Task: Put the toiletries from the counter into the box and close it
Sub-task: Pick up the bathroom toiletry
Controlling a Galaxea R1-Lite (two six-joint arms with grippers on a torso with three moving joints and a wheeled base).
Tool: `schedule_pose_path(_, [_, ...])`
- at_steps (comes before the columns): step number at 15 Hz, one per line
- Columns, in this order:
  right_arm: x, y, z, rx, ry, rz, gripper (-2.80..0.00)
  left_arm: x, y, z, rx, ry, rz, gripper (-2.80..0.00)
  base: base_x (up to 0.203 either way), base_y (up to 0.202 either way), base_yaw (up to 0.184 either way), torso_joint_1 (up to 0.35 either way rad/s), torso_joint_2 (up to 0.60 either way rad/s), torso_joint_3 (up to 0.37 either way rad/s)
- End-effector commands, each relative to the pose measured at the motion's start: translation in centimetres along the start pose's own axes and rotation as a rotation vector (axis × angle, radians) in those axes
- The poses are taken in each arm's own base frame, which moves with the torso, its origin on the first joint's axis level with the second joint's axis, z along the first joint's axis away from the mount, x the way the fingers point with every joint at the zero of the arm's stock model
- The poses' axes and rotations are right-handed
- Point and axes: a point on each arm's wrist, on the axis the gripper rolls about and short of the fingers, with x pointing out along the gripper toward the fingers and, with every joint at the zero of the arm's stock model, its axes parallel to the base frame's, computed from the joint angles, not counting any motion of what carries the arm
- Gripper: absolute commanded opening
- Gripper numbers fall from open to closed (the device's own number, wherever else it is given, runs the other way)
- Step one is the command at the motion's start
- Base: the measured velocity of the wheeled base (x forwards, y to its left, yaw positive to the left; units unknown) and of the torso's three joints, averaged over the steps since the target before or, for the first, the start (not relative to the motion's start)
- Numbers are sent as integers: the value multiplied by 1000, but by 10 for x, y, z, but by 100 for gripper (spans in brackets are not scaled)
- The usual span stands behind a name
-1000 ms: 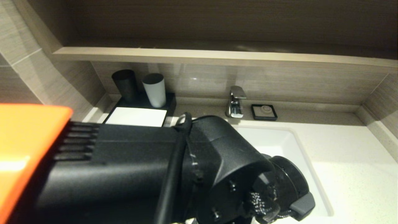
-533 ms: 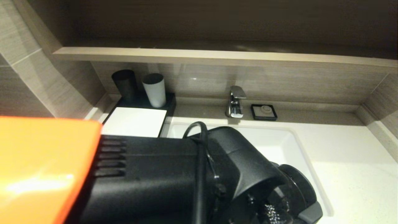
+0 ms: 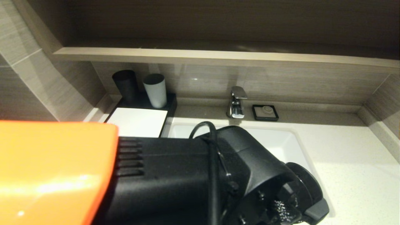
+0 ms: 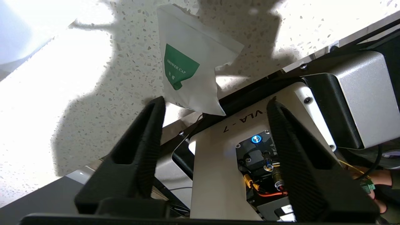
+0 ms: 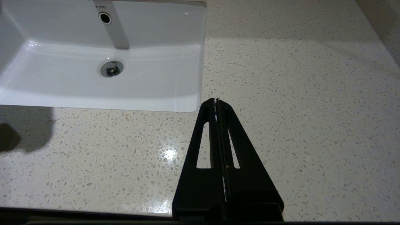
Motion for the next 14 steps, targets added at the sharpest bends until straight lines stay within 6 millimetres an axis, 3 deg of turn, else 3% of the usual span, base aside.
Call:
schedule_pose_path(1, [0, 0, 0, 0, 0, 0, -280, 6, -1, 1, 1, 16, 19, 0, 0, 0, 0, 0, 0, 0])
schedule_pose_path(14, [0, 0, 0, 0, 0, 0, -280, 27, 11, 6, -18, 74, 124, 0, 0, 0, 0, 0, 0, 0])
